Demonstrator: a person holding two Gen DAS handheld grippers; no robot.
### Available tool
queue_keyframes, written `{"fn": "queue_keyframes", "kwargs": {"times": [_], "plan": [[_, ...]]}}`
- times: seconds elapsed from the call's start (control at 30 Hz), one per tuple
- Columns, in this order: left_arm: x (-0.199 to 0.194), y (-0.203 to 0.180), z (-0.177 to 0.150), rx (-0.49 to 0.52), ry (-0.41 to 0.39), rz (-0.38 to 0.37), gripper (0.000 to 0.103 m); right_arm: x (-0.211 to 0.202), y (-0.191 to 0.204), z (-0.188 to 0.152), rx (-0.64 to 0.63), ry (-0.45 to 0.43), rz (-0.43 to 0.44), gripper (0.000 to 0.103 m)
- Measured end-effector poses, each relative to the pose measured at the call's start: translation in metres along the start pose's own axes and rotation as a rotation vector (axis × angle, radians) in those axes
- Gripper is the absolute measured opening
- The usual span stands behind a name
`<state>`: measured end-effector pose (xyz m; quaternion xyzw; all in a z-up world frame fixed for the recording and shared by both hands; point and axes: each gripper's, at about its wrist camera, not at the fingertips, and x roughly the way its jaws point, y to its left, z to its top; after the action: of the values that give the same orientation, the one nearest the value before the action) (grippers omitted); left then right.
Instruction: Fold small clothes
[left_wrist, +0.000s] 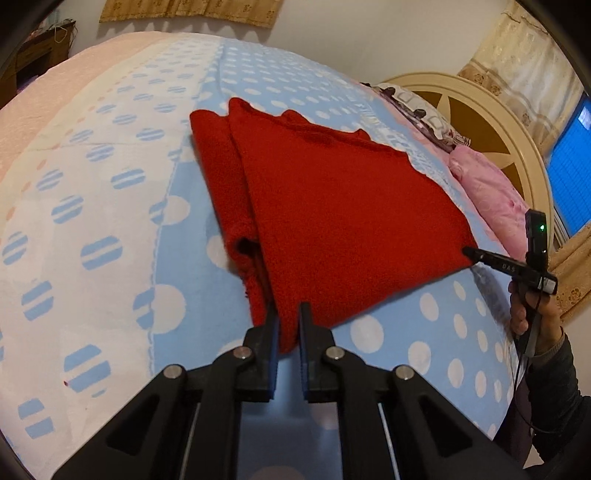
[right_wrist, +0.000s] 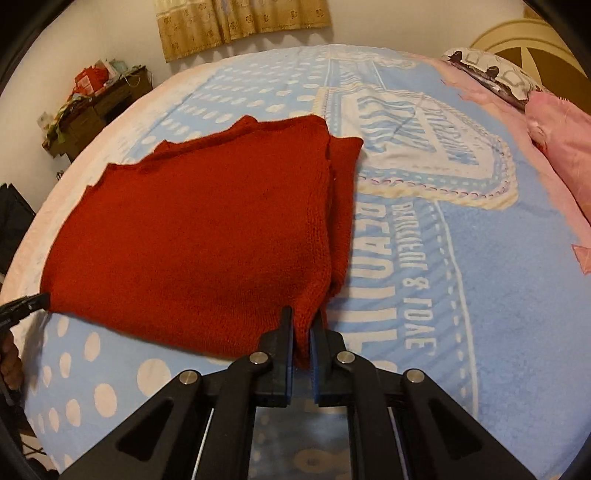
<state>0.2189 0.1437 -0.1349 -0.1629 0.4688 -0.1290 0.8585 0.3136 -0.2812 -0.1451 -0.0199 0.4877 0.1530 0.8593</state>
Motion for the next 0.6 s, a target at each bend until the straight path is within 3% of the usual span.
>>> {"fn": "queue_keyframes", "kwargs": {"times": [0.03, 0.07, 0.13, 0.23, 0.3, 0.37, 0.47, 0.6], "plan": [[-0.003, 0.0, 0.0, -0.002, -0.002, 0.006, 0.017, -0.005, 0.0, 0.002, 0.002, -0.001, -0.009, 0.022], [-0.007, 0.0, 0.0, -0.003, -0.008, 0.006, 0.017, -0.01, 0.001, 0.004, -0.01, -0.009, -0.039, 0.044], [-0.021, -0.002, -0.001, 0.024, -0.03, 0.043, 0.018, -0.022, 0.006, 0.009, -0.052, -0.052, -0.093, 0.058], [-0.044, -0.005, 0.001, 0.057, -0.113, 0.107, 0.034, -0.038, 0.012, 0.022, -0.074, -0.112, -0.096, 0.058], [-0.054, -0.01, 0.008, 0.076, -0.181, 0.15, 0.053, -0.042, 0.022, 0.036, -0.076, -0.145, -0.062, 0.058], [-0.05, -0.02, 0.018, 0.112, -0.205, 0.166, 0.056, -0.03, 0.038, 0.052, -0.1, -0.138, -0.002, 0.058], [-0.024, -0.032, 0.036, 0.156, -0.194, 0.199, 0.056, 0.003, 0.055, 0.068, -0.111, -0.053, 0.057, 0.058], [0.027, -0.02, 0.057, 0.132, -0.101, 0.287, 0.056, 0.053, 0.062, 0.081, -0.138, 0.006, -0.076, 0.058]]}}
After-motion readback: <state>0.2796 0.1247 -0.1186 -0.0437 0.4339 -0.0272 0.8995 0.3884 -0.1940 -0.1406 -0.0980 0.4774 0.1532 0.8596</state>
